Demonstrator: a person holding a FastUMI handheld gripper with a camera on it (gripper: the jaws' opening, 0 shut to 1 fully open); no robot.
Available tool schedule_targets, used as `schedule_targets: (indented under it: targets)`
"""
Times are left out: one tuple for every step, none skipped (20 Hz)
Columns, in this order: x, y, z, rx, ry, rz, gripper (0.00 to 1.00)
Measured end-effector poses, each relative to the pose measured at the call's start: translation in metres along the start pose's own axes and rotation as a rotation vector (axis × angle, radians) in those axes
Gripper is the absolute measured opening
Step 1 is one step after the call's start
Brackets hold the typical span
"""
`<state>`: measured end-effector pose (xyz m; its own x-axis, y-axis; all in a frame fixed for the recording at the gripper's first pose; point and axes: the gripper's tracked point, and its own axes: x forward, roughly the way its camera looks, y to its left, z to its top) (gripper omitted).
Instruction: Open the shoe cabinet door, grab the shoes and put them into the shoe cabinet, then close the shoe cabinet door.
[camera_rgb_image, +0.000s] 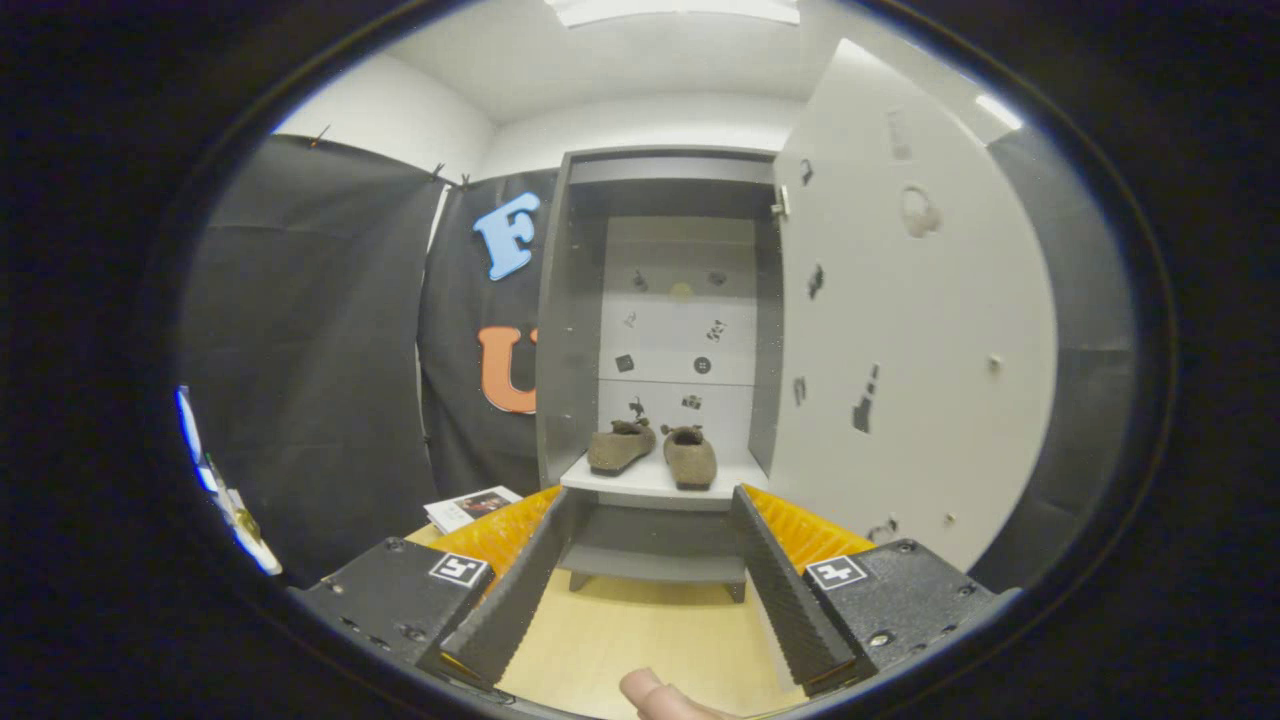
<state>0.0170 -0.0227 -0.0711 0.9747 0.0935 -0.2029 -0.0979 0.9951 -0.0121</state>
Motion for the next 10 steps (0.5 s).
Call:
schedule_targets:
  targets:
    - [-0.013,-0.006,-0.003,0.003,-0.005,0.004,1.00]
    - [-0.026,-0.014,-0.005,0.002,-0.016,-0.001,1.00]
    - [-0.038,-0.026,-0.007,-0.005,-0.032,-0.016,1.00]
    - [-0.051,-0.039,-0.010,-0.012,-0.047,-0.038,1.00]
    - [-0.062,-0.050,-0.013,-0.020,-0.059,-0.060,1.00]
    - [-0.073,-0.061,-0.017,-0.025,-0.064,-0.080,1.00]
    - [-0.085,-0.070,-0.021,-0.032,-0.069,-0.090,1.00]
    - [-0.095,-0.080,-0.023,-0.034,-0.074,-0.099,1.00]
    - [-0.103,-0.092,-0.025,-0.038,-0.076,-0.112,1.00]
    - [-0.111,-0.105,-0.024,-0.045,-0.086,-0.131,1.00]
